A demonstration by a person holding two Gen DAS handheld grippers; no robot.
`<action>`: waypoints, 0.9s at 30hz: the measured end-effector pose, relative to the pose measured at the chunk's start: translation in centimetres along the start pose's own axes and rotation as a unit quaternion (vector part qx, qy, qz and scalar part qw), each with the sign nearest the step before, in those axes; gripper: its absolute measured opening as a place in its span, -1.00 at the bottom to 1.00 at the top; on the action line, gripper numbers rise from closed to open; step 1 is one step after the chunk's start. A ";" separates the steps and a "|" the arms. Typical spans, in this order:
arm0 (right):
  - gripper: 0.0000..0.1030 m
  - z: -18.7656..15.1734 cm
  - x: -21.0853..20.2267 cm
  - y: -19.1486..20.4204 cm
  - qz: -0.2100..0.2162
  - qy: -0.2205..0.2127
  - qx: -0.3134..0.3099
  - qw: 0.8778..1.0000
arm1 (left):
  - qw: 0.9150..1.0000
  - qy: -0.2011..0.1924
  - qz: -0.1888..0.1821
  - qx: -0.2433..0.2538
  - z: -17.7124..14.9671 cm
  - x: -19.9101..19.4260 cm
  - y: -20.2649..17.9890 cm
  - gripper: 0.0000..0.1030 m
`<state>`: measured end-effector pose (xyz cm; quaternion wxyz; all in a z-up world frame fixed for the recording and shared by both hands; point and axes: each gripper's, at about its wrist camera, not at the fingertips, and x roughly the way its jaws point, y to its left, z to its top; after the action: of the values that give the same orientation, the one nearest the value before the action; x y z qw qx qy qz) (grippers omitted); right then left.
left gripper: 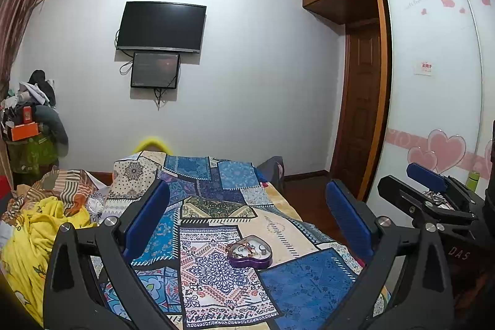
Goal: Organize jewelry
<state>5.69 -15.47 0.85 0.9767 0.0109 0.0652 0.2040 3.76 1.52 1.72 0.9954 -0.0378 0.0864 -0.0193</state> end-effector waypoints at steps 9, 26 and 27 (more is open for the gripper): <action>0.68 0.2 0.3 -0.2 -0.001 0.004 0.004 1.000 | 1.000 0.005 0.002 -0.006 0.1 0.4 0.2 0.97; 0.68 0.0 0.8 -0.5 -0.003 0.010 0.010 1.000 | 1.000 0.017 0.005 -0.006 -0.3 1.5 0.2 0.97; 0.68 0.0 0.8 -0.5 -0.003 0.010 0.011 1.000 | 1.000 0.018 0.005 -0.007 -0.3 1.6 0.3 0.97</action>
<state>6.59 -15.58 0.78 0.9765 0.0188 0.0775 0.2002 5.29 1.69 1.11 0.9934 -0.0440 0.1046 -0.0141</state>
